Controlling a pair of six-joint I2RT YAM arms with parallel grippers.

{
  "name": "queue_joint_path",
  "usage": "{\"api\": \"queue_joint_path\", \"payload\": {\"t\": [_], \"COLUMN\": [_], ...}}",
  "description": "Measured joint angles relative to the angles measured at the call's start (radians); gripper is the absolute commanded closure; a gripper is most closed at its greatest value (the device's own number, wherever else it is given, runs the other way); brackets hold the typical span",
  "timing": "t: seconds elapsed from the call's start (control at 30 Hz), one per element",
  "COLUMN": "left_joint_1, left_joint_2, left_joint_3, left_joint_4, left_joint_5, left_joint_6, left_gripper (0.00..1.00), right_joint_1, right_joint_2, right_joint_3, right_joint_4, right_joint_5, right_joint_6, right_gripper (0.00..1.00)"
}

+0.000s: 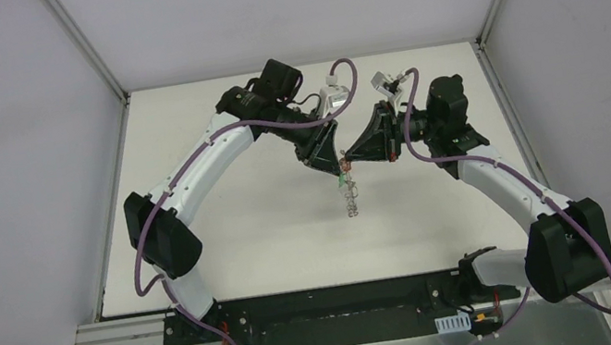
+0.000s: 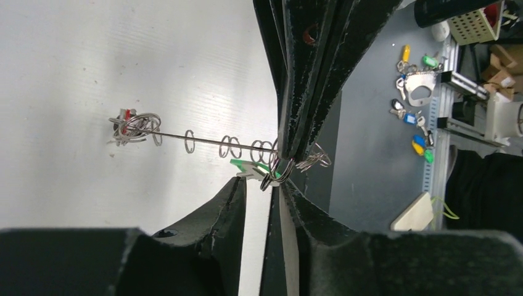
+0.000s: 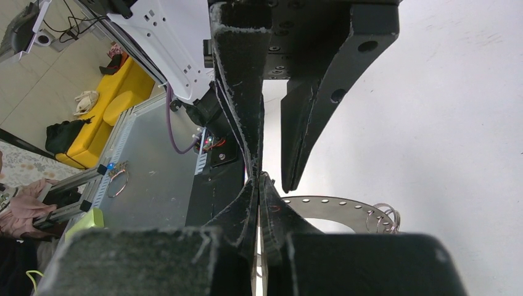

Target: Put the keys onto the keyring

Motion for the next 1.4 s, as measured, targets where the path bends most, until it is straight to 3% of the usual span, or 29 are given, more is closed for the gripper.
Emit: {"api": "queue_joint_path", "payload": {"t": [0.4,1.1,1.3,1.4], "left_joint_1": [0.000,0.000,0.000,0.000], "left_joint_2": [-0.020,-0.020,-0.020,-0.020], "left_joint_3": [0.001,-0.018,-0.035,-0.042], "left_joint_4": [0.004,0.111,0.118,0.122], "left_joint_5": [-0.023,0.060,0.068,0.072], "left_joint_6": [0.066,-0.006,-0.009,-0.009], "left_gripper": [0.63,0.88,0.89,0.84], "right_joint_1": [0.000,0.000,-0.002,-0.002], "right_joint_2": [0.000,0.001,0.008,0.008], "right_joint_3": [0.000,0.000,-0.006,-0.011], "right_joint_4": [0.000,0.000,0.000,0.000], "right_joint_5": [0.000,0.001,0.003,0.003], "right_joint_6": [0.001,0.000,0.000,0.000], "right_gripper": [1.00,1.00,1.00,1.00]}}
